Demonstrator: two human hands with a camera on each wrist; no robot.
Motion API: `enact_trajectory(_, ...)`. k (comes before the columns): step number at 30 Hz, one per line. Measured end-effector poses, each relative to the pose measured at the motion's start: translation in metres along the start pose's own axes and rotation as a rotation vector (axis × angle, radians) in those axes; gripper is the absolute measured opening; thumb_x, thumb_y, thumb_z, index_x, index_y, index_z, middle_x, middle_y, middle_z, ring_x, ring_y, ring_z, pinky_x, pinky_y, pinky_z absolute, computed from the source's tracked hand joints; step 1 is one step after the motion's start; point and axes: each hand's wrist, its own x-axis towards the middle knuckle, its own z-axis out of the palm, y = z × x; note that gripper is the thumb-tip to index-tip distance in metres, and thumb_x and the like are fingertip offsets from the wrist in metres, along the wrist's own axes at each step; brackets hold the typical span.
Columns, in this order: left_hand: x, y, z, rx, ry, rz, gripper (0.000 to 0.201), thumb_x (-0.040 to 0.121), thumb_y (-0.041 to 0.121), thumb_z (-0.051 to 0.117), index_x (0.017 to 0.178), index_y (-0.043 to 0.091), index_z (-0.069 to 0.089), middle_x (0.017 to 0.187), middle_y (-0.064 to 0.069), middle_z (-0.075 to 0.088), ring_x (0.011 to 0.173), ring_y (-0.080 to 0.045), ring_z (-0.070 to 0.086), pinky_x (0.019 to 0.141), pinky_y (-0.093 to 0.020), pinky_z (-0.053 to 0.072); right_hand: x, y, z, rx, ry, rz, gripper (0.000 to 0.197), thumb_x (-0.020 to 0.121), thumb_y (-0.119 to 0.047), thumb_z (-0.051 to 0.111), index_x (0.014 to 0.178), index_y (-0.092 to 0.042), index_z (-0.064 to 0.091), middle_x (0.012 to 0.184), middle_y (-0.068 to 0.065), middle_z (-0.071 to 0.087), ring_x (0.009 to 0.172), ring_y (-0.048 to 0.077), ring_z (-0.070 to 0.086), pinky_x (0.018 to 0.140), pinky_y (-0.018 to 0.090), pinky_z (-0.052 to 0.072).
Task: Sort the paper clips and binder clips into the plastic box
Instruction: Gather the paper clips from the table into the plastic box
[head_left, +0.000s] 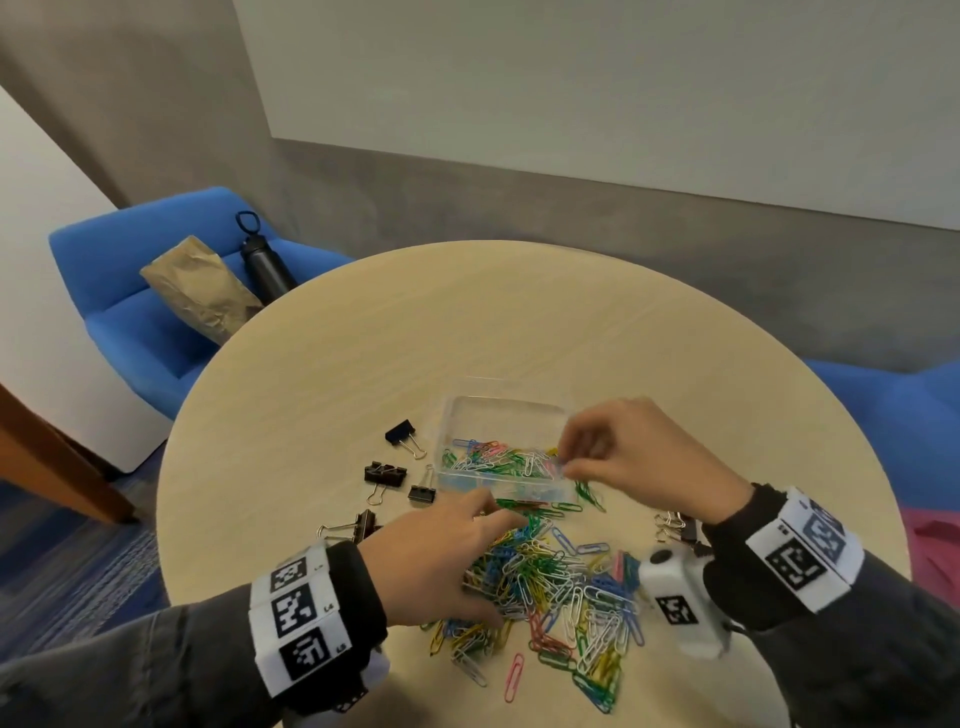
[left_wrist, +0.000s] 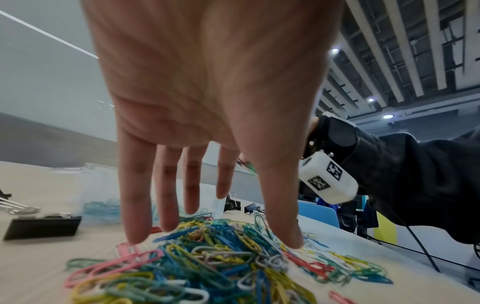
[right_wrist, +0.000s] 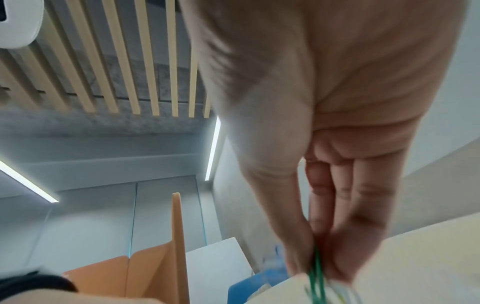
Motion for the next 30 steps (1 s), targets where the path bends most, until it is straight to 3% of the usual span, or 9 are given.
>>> enact_trajectory(3,0.004,0.003,0.001,-0.006,-0.031,0.009,0.092,0.074,0.054,0.071,0.147,0.035,0.018,0.135,0.002,0.035,0.116,-0.018,0.044,0.092,-0.032,0.045,0.013,-0.001,0.005,0.05,0.151,-0.044,0.005,0.083,-0.015,0.071,0.086,-0.018,0.074,0.083,-0.003,0.072,0.077,0.006,0.066,0.074,0.022,0.053)
enact_trajectory(6,0.006,0.001,0.002,0.012,-0.05,-0.001,0.084,0.076,0.049,0.072,0.145,0.034,0.026,0.133,0.0,0.037,0.117,-0.019,0.044,0.094,-0.034,0.046,0.013,0.003,0.011,-0.005,0.119,-0.051,0.011,0.087,-0.021,0.065,0.094,-0.021,0.074,0.095,-0.007,0.07,0.09,0.004,0.062,0.083,0.023,0.052)
enact_trajectory(8,0.007,-0.003,0.003,0.02,-0.038,-0.002,0.075,0.078,0.045,0.071,0.142,0.032,0.033,0.132,0.0,0.038,0.116,-0.019,0.044,0.093,-0.034,0.046,0.005,0.004,0.011,-0.057,0.107,-0.037,0.011,0.087,-0.024,0.065,0.094,-0.023,0.074,0.094,-0.009,0.069,0.087,0.003,0.061,0.081,0.025,0.053)
enact_trajectory(10,0.008,-0.005,0.004,0.007,-0.027,-0.001,0.068,0.08,0.041,0.071,0.138,0.031,0.038,0.129,0.0,0.04,0.114,-0.019,0.045,0.092,-0.035,0.047,-0.011,0.003,0.012,-0.148,0.016,0.016,0.016,0.086,-0.031,0.067,0.1,-0.026,0.071,0.096,-0.011,0.068,0.083,0.001,0.06,0.079,0.025,0.053)
enact_trajectory(13,0.009,-0.004,0.004,-0.013,-0.007,-0.013,0.058,0.081,0.037,0.07,0.133,0.029,0.044,0.125,0.0,0.042,0.111,-0.019,0.047,0.09,-0.034,0.046,-0.039,0.007,0.024,-0.306,-0.296,0.154,0.053,0.075,-0.048,0.073,0.121,-0.03,0.055,0.114,-0.012,0.057,0.096,0.004,0.054,0.087,0.024,0.049)
enact_trajectory(16,0.01,-0.002,0.003,-0.02,0.012,-0.017,0.047,0.084,0.031,0.067,0.127,0.026,0.049,0.122,0.0,0.045,0.108,-0.019,0.05,0.088,-0.034,0.047,-0.056,0.01,0.039,-0.373,-0.432,0.201,0.071,0.064,-0.053,0.078,0.123,-0.031,0.046,0.117,-0.01,0.047,0.1,0.011,0.05,0.088,0.03,0.049)
enact_trajectory(22,0.013,0.002,0.002,-0.031,0.032,-0.016,0.039,0.087,0.026,0.063,0.123,0.022,0.051,0.118,-0.001,0.049,0.104,-0.021,0.052,0.086,-0.036,0.048,-0.054,0.013,0.049,-0.258,-0.386,0.076,0.028,0.078,-0.037,0.071,0.096,-0.028,0.052,0.089,-0.014,0.048,0.078,0.007,0.05,0.072,0.027,0.05)
enact_trajectory(27,0.015,-0.001,-0.001,-0.074,0.051,-0.025,0.029,0.086,0.026,0.066,0.112,0.02,0.055,0.111,0.0,0.057,0.084,-0.012,0.045,0.073,-0.025,0.039,-0.039,0.017,0.039,-0.154,-0.341,0.087,0.006,0.085,-0.026,0.069,0.089,-0.024,0.066,0.087,-0.007,0.066,0.076,0.004,0.061,0.073,0.023,0.053)
enact_trajectory(30,0.015,-0.003,-0.002,-0.112,0.074,-0.023,0.023,0.087,0.021,0.066,0.109,0.018,0.06,0.107,0.001,0.06,0.08,-0.009,0.045,0.073,-0.021,0.039,-0.031,0.017,0.028,-0.098,-0.279,0.072,0.003,0.084,-0.022,0.07,0.087,-0.022,0.07,0.083,-0.008,0.07,0.075,0.002,0.064,0.076,0.024,0.055)
